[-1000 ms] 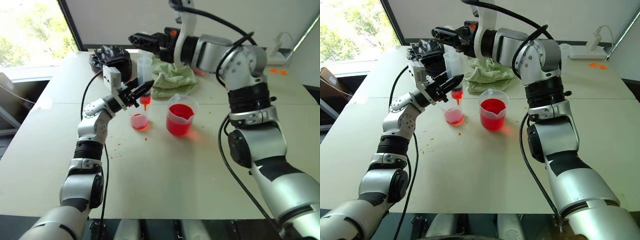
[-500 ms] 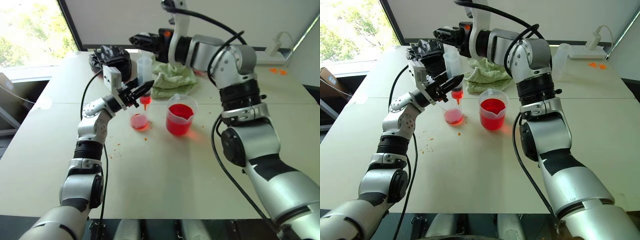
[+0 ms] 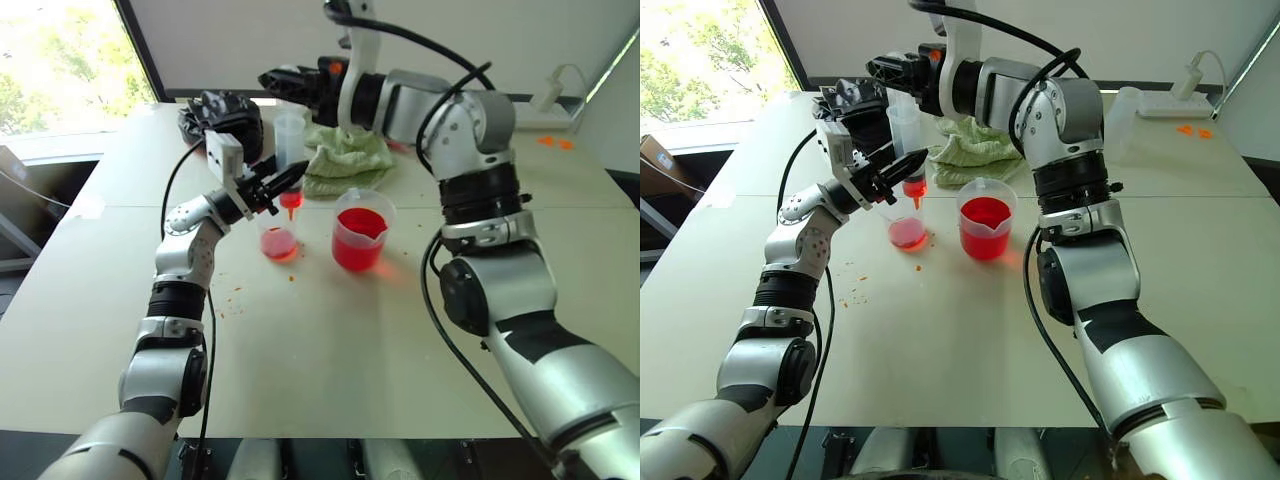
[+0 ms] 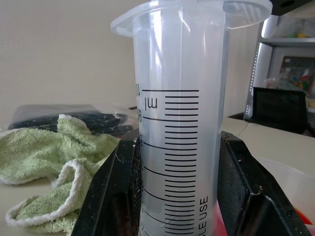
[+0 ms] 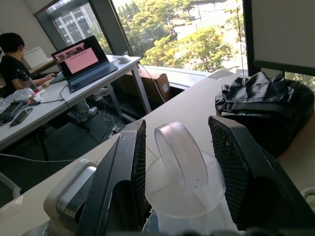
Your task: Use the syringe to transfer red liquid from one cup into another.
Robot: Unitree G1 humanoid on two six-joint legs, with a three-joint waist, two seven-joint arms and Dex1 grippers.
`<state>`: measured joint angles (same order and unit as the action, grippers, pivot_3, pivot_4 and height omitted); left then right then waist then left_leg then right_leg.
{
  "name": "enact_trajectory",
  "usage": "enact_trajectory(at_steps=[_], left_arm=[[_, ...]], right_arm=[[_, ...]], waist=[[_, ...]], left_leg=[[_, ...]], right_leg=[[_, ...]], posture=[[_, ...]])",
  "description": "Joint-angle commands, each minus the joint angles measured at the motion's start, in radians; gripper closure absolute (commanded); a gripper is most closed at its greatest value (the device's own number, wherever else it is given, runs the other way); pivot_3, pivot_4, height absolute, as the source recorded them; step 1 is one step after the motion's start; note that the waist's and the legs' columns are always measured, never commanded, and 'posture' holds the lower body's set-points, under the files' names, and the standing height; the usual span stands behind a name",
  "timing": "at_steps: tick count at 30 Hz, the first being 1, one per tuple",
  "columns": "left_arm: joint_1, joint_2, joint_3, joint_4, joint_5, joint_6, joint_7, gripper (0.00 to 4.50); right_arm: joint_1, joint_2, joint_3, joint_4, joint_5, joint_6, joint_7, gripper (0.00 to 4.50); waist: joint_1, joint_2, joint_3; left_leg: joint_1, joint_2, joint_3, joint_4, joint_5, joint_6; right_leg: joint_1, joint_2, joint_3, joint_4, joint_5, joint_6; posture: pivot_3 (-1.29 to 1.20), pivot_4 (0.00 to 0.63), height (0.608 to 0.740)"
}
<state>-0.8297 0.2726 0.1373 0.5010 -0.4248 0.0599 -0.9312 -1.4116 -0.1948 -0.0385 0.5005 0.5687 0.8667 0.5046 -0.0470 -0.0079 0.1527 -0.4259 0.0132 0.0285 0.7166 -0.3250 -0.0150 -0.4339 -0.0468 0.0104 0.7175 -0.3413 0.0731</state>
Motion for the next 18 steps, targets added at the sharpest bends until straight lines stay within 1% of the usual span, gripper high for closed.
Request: enact_trajectory(at_steps=[1,10,15,18], left_arm=[[-0.026,0.014,0.025,-0.025,-0.014,-0.016,0.010,3.08],[-0.039,0.022,0.035,-0.020,-0.019,-0.016,0.013,3.08],[-0.039,0.029,0.043,-0.042,-0.028,-0.004,0.015,3.08],[-0.023,0.039,0.048,-0.086,-0.041,0.018,0.016,3.08]], right_arm=[[0.009,0.023,0.003,-0.058,-0.010,0.015,0.002,3.06],[0.045,0.054,0.000,-0.104,-0.021,0.056,-0.008,3.06],[0.054,0.066,-0.005,-0.127,-0.024,0.077,-0.012,3.06],[0.058,0.074,-0.003,-0.142,-0.023,0.089,-0.012,3.06]], waist=[[0.000,0.000,0.000],[-0.001,0.000,0.000],[-0.001,0.000,0.000],[-0.002,0.000,0.000]], left_leg=[[0.000,0.000,0.000,0.000,0.000,0.000],[0.000,0.000,0.000,0.000,0.000,0.000],[0.000,0.000,0.000,0.000,0.000,0.000],[0.000,0.000,0.000,0.000,0.000,0.000]], right_leg=[[0.000,0.000,0.000,0.000,0.000,0.000],[0.000,0.000,0.000,0.000,0.000,0.000],[0.000,0.000,0.000,0.000,0.000,0.000],[0.000,0.000,0.000,0.000,0.000,0.000]], posture=[[0.00,0.150,0.711],[0.00,0.150,0.711],[0.00,0.150,0.711],[0.00,0.150,0.711]])
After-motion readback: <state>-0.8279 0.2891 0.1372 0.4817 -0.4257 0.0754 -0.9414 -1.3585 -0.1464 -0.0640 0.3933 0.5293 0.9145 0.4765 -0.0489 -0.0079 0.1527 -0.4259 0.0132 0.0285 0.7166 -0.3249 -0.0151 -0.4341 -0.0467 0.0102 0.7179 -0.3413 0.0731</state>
